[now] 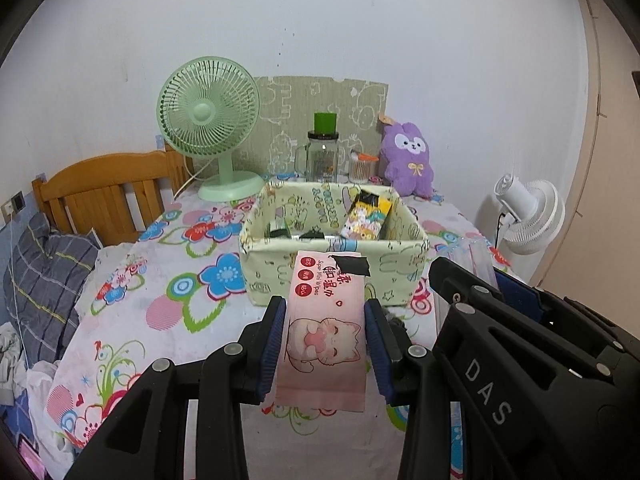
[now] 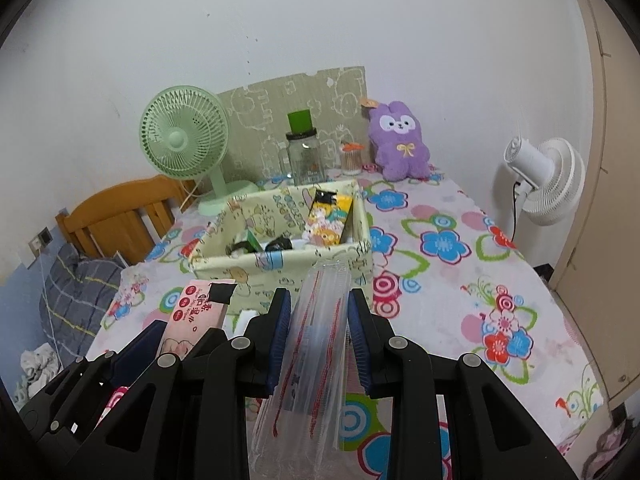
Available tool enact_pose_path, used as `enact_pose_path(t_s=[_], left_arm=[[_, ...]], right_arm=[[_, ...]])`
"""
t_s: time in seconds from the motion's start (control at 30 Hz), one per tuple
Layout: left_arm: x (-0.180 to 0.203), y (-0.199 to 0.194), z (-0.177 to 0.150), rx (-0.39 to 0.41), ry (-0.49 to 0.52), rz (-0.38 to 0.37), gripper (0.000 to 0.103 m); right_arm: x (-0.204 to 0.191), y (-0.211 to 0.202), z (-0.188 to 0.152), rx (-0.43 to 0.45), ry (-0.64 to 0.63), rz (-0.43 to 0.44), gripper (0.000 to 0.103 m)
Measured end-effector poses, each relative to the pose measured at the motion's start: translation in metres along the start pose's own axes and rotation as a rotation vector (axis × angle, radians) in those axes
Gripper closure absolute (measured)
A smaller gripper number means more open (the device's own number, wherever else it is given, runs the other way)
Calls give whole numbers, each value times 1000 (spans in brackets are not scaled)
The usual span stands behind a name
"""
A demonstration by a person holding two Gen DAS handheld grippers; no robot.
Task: Organize soft objects
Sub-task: 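Lift the tissue pack with the left tool while the right tool carries the plastic bags toward the box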
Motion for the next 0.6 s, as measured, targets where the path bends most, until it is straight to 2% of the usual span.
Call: enact_pose_path(t_s=[0.6], left_arm=[[-4,-14,29,60,-10,-4,62]], right_arm=[[-11,-14,29,54,-45,15,70]])
Point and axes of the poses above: each gripper's, at about its wrist camera, not at the fingertips, and y roughly the way its jaws point, x to its right, z to its top, the point moved 5 cm from there along y, roughly the way its jaws point, and after that the axes turned 1 degree about -z, right-handed, at the moved point
